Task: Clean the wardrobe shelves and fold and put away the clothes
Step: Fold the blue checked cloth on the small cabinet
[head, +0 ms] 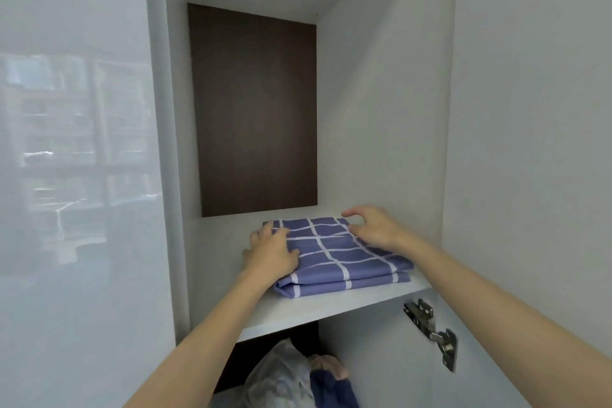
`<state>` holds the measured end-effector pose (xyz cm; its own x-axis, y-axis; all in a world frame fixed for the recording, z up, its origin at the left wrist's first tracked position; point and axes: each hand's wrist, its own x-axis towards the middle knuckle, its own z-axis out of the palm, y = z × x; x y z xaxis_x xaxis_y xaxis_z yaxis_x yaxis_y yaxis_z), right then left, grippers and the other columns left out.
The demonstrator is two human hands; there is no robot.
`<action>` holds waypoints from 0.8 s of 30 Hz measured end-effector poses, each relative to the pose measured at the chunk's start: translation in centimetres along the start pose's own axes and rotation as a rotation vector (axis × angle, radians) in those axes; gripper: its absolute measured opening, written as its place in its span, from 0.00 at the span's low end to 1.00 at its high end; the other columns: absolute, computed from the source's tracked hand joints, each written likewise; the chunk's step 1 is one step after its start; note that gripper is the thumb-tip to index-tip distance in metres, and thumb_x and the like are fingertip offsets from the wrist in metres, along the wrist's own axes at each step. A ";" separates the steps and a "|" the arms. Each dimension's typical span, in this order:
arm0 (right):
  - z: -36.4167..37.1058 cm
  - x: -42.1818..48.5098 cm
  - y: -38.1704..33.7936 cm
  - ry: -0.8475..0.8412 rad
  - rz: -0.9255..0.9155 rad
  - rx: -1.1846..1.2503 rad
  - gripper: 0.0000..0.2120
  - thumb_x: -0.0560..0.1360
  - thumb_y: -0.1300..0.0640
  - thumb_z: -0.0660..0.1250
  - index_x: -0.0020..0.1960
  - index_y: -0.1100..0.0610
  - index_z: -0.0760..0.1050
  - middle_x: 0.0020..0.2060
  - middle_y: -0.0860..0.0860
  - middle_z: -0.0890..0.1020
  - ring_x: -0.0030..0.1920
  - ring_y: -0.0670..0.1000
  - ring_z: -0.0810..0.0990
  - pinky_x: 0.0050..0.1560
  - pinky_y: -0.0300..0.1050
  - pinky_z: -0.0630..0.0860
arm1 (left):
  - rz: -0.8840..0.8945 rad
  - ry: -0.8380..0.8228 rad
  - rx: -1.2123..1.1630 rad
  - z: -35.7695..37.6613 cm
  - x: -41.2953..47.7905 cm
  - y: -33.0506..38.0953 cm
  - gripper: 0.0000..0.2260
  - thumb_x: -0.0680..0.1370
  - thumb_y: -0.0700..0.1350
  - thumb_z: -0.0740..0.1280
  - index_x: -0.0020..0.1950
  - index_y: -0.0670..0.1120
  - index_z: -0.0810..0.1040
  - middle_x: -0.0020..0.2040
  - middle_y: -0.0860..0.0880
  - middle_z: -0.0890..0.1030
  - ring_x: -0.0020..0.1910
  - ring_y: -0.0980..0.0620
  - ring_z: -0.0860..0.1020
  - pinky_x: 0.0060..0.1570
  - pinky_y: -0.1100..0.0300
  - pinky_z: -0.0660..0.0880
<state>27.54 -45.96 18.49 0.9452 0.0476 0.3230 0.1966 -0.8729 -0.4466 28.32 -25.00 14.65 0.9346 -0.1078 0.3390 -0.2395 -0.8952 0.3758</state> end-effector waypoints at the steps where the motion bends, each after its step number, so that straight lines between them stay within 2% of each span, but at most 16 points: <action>1: 0.1 -0.4 -0.3 -0.122 -0.034 -0.072 0.20 0.81 0.55 0.60 0.73 0.54 0.67 0.72 0.53 0.69 0.71 0.54 0.67 0.71 0.46 0.62 | 0.058 -0.071 0.038 0.1 0.3 0.3 0.23 0.81 0.53 0.58 0.76 0.53 0.61 0.78 0.48 0.56 0.75 0.43 0.55 0.70 0.39 0.59; 4: 1.3 -1.1 -0.6 -0.466 -0.013 -0.291 0.24 0.84 0.50 0.50 0.79 0.52 0.53 0.78 0.52 0.56 0.77 0.54 0.55 0.75 0.45 0.52 | 0.080 -0.348 0.229 1.1 0.8 1.8 0.25 0.83 0.58 0.47 0.79 0.54 0.50 0.79 0.47 0.51 0.78 0.41 0.48 0.73 0.37 0.47; 6: 2.6 -1.0 0.1 -0.538 -0.002 -0.383 0.25 0.85 0.47 0.44 0.80 0.49 0.45 0.79 0.53 0.48 0.78 0.55 0.49 0.77 0.50 0.46 | 0.032 -0.422 0.299 2.2 1.0 2.4 0.26 0.83 0.59 0.43 0.79 0.53 0.46 0.80 0.45 0.45 0.78 0.40 0.43 0.74 0.39 0.42; 10: 3.9 0.4 1.7 -0.427 -0.055 -0.433 0.24 0.85 0.47 0.41 0.79 0.46 0.44 0.79 0.51 0.46 0.79 0.54 0.45 0.76 0.57 0.42 | -0.073 -0.353 0.281 3.7 1.9 2.8 0.26 0.82 0.58 0.41 0.80 0.52 0.45 0.79 0.44 0.43 0.78 0.41 0.42 0.74 0.40 0.39; 20: 5.8 7.1 5.2 -0.385 -0.100 -0.430 0.24 0.84 0.44 0.41 0.79 0.45 0.45 0.79 0.49 0.47 0.79 0.52 0.46 0.77 0.52 0.44 | -0.146 -0.307 0.274 5.8 7.4 2.9 0.26 0.82 0.59 0.43 0.79 0.53 0.47 0.80 0.45 0.45 0.78 0.42 0.43 0.75 0.42 0.40; 24: 6.1 8.4 6.4 -0.393 -0.141 -0.482 0.25 0.84 0.45 0.42 0.79 0.46 0.43 0.79 0.51 0.46 0.79 0.56 0.45 0.78 0.53 0.45 | -0.160 -0.292 0.269 6.7 8.7 3.1 0.26 0.82 0.60 0.43 0.79 0.54 0.48 0.80 0.45 0.46 0.78 0.42 0.44 0.74 0.42 0.40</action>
<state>38.33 -48.18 13.30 0.9618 0.2731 -0.0197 0.2736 -0.9613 0.0332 37.52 -31.65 12.97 0.9989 -0.0418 0.0220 -0.0447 -0.9873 0.1528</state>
